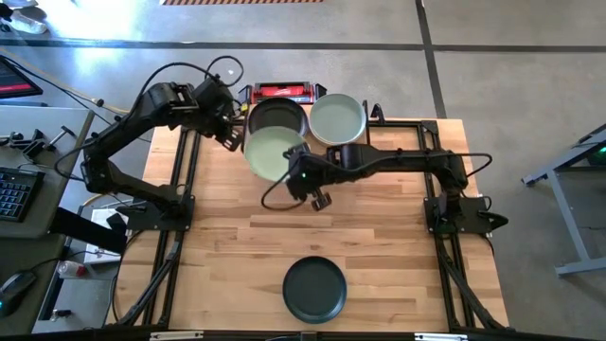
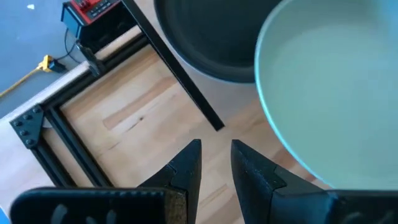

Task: Place and stack plates onto a shelf
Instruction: Stack the light green plate on top of the black plate on the shelf

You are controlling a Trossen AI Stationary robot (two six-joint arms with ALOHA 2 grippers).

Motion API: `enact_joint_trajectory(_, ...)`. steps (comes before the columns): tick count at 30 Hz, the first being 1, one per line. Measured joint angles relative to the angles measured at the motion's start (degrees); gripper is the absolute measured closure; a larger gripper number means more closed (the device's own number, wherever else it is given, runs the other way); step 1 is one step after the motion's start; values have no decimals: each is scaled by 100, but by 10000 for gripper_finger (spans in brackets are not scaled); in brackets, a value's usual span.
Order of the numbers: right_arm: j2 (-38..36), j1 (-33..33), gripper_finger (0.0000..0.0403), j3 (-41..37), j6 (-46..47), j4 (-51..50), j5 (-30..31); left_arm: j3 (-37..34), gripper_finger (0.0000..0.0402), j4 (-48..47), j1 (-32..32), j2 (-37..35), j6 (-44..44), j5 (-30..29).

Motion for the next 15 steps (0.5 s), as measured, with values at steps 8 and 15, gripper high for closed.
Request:
enact_joint_trajectory(8, 0, -412, 403, 0, -328, 202, -11, 0, 328, 48, 201, 0, 146, -1)
enact_joint_trajectory(15, 0, -775, 403, 0, -1064, 324, -208, 0, 328, 248, 265, 0, 137, -1)
